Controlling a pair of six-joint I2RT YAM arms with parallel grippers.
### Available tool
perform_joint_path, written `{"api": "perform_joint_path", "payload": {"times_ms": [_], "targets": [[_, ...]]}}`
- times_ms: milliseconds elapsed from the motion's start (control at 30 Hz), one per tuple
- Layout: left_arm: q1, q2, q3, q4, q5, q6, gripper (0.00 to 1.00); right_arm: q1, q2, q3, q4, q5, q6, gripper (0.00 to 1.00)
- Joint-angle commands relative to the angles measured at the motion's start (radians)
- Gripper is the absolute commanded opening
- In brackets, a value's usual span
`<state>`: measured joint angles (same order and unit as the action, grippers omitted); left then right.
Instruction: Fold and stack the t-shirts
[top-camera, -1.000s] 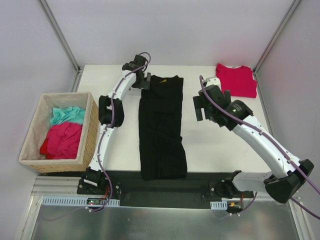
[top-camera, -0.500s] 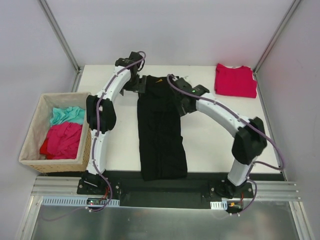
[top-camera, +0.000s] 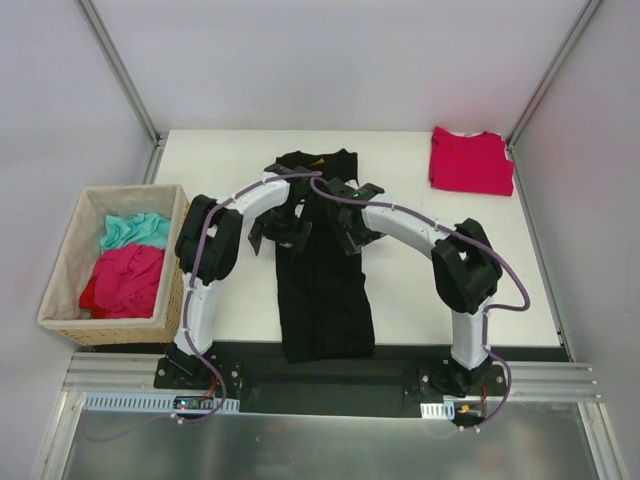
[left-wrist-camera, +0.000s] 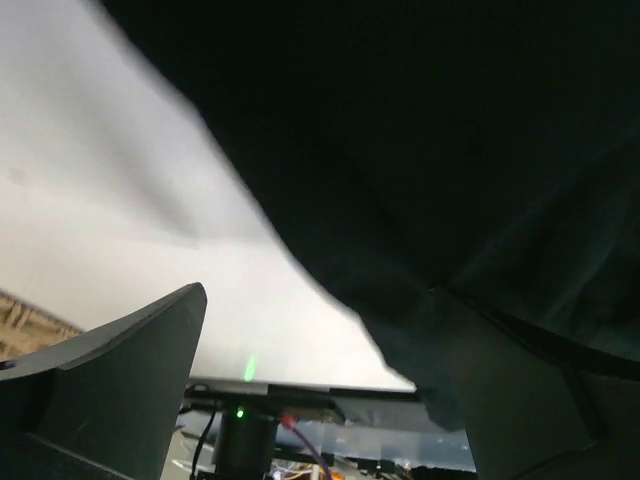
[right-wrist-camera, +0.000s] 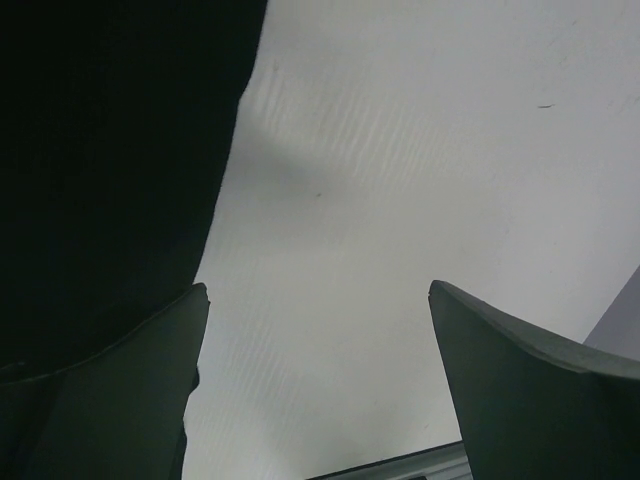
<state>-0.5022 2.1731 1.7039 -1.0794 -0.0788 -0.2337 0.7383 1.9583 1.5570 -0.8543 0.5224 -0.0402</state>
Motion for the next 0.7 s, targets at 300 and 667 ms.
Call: {"api": "perform_joint_path", "payload": {"times_ms": [300, 667], "targets": [[0.010, -0.174, -0.058, 0.007, -0.024, -0.035, 0.99, 0.116, 0.151, 0.097, -0.048, -0.013, 0.025, 0.97], [0.007, -0.130, -0.081, 0.035, -0.022, -0.039, 0.99, 0.108, 0.160, 0.034, -0.017, -0.013, 0.037, 0.97]]}}
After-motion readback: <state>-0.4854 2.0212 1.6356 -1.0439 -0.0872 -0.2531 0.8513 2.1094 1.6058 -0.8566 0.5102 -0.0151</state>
